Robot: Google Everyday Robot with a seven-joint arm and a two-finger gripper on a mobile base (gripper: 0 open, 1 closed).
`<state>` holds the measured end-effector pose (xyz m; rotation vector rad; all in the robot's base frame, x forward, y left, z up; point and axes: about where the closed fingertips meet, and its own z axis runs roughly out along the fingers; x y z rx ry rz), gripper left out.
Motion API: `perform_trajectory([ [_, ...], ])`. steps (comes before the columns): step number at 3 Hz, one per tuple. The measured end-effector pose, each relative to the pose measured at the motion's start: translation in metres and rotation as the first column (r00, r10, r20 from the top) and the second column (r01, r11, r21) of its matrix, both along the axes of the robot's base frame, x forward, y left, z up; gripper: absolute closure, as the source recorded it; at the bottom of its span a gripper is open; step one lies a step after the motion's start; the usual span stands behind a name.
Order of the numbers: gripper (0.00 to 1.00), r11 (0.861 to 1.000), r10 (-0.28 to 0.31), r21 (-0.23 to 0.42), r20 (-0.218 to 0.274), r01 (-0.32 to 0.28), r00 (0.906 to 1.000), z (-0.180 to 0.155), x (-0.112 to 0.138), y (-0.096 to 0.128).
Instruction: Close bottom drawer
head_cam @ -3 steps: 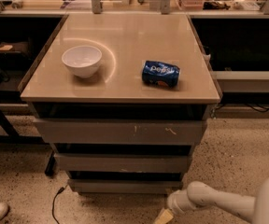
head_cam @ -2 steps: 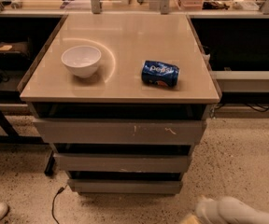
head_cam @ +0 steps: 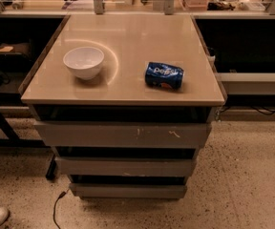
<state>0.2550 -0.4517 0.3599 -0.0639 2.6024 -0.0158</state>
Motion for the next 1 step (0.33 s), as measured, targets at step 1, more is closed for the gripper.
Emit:
perform_trajectory([
  [1, 0.0, 0.99, -0.116, -0.069, 0.055, 0.12, 0.9917, 0.0386, -0.0521, -0.0261],
])
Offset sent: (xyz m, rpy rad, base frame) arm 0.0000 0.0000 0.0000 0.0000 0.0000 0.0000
